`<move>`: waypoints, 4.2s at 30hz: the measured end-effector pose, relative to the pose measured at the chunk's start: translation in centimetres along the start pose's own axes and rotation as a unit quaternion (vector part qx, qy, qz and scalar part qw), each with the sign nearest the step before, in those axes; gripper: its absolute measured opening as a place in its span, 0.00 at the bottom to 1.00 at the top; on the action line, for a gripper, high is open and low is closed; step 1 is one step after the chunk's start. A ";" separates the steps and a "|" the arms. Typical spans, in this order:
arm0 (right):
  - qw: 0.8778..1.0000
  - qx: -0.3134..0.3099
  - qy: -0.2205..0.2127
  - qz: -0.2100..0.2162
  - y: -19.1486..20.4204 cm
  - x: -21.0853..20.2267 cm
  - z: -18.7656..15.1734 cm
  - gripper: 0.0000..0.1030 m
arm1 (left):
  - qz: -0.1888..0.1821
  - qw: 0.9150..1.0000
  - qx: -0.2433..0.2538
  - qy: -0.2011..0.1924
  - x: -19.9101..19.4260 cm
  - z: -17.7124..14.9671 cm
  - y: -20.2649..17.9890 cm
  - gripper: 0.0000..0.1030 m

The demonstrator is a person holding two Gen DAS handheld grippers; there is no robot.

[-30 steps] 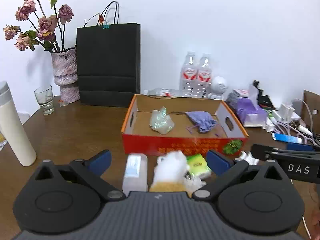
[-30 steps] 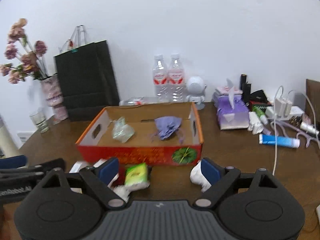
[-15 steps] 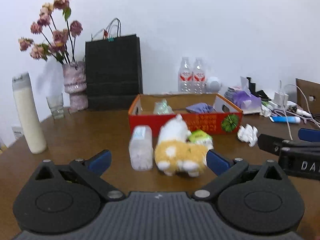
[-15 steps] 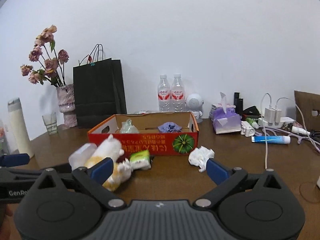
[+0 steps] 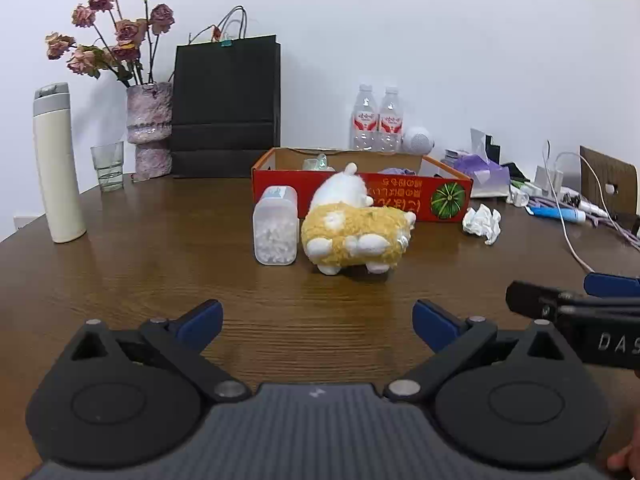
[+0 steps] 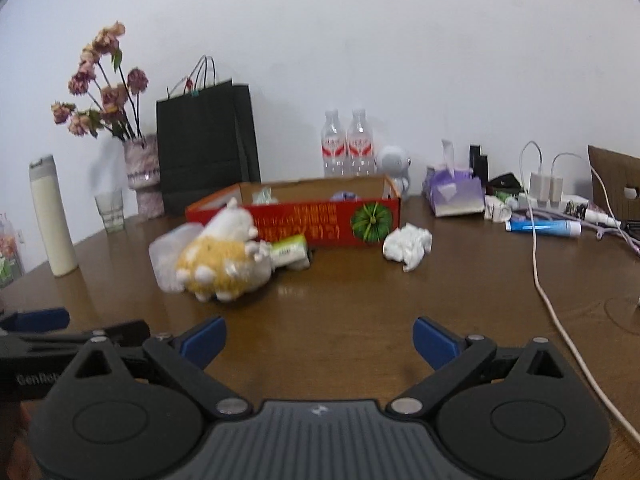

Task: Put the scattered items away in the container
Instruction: 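Withdraw both tools from the box back toward the plush toy, then grasp the yellow-white plush toy with the left tool while the right tool grasps a crumpled tissue, then lift the plush toy and tissue into the box and open both tools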

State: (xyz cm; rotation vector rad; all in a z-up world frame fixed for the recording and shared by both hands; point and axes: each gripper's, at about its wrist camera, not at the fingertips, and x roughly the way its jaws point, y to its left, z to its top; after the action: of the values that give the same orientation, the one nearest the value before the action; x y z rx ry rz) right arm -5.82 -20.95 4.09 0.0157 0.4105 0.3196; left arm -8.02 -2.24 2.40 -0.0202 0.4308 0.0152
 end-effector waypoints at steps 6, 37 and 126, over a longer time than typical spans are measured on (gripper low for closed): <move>1.000 0.011 0.018 0.006 -0.3 0.8 -0.2 0.97 | -0.001 1.000 -0.004 0.025 1.2 -0.3 0.1 1.00; 0.998 0.010 0.056 -0.023 -4.0 6.5 5.0 0.97 | -0.011 0.996 -0.013 0.088 10.3 8.3 -2.0 1.00; 0.998 -0.027 -0.047 0.033 3.0 -10.1 1.9 0.36 | -0.022 0.999 -0.028 -0.013 -7.1 2.0 -1.0 0.47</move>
State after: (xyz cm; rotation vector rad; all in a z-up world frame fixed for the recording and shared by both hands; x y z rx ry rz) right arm -14.73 -21.15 9.95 -0.0087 0.3089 0.3944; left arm -13.64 -3.27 7.16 -0.0842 0.4034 -0.0168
